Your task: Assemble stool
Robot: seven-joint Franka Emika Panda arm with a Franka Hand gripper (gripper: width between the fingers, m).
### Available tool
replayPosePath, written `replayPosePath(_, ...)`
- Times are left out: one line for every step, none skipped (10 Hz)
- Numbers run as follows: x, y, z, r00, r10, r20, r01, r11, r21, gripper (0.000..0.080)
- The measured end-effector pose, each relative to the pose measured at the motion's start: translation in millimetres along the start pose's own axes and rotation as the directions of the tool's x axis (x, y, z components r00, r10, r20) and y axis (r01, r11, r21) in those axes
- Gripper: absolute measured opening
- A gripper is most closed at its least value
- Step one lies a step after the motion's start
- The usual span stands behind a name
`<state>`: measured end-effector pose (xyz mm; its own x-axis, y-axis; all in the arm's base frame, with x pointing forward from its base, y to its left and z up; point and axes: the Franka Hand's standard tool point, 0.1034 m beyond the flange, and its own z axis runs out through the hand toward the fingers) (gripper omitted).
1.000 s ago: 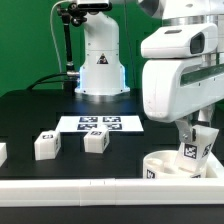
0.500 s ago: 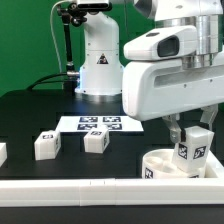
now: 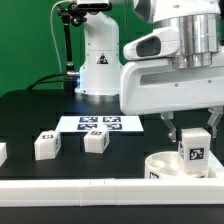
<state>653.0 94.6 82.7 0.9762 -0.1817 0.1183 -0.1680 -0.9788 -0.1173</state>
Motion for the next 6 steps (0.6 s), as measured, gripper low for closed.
replayPosePath(-0.2,0.7,0.0,0.996,0.089,0.000,-0.089,0.996,-0.001,0.0340)
replayPosePath(-0.1,1.4,0.0,0.993,0.118,0.002,-0.118,0.993,0.001,0.0340)
replayPosePath(0.1,2.2,-0.2,0.985,0.174,0.005,-0.174,0.985,0.004,0.0340)
replayPosePath(0.1,2.5,-0.1,0.976,0.218,0.005,-0.218,0.976,0.004,0.0340)
replayPosePath(0.1,3.3,0.0,0.953,0.302,0.006,-0.302,0.953,0.003,0.0340)
replayPosePath(0.0,3.5,0.1,0.937,0.349,0.007,-0.349,0.937,0.004,0.0340)
